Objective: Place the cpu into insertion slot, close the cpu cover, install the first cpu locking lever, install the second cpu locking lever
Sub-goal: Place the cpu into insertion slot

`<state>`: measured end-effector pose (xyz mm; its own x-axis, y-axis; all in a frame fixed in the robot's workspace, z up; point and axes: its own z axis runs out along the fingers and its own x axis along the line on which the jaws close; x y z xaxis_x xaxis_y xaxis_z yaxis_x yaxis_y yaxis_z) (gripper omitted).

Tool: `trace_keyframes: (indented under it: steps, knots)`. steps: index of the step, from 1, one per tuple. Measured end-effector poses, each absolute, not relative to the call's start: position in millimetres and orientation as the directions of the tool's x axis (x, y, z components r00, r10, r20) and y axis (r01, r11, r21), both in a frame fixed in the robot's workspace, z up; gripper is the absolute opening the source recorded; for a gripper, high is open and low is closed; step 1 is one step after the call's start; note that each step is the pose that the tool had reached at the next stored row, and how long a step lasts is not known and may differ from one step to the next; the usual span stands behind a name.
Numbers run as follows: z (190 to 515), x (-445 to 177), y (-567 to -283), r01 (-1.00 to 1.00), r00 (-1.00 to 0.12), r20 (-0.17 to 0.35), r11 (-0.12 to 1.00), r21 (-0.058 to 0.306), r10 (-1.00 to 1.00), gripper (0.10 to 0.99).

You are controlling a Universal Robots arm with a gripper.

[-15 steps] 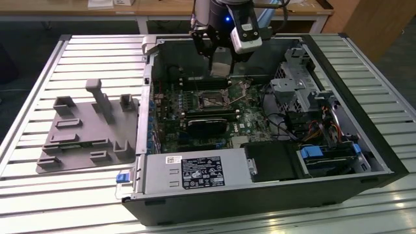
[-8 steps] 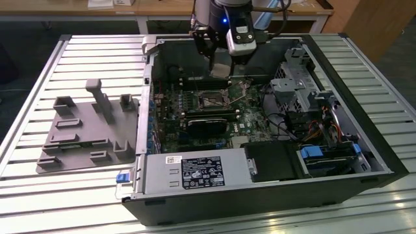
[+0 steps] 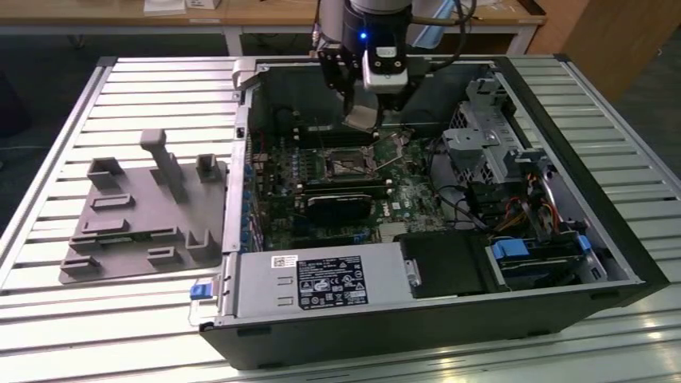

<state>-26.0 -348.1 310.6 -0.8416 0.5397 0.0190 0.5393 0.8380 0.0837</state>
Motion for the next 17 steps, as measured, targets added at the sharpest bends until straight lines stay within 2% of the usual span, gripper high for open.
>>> trace_keyframes:
  steps: [17]
  knots:
    - [306.2, -26.0, -348.1, 0.767, -0.640, 0.019, 0.636, 0.084, 0.768, 0.537]
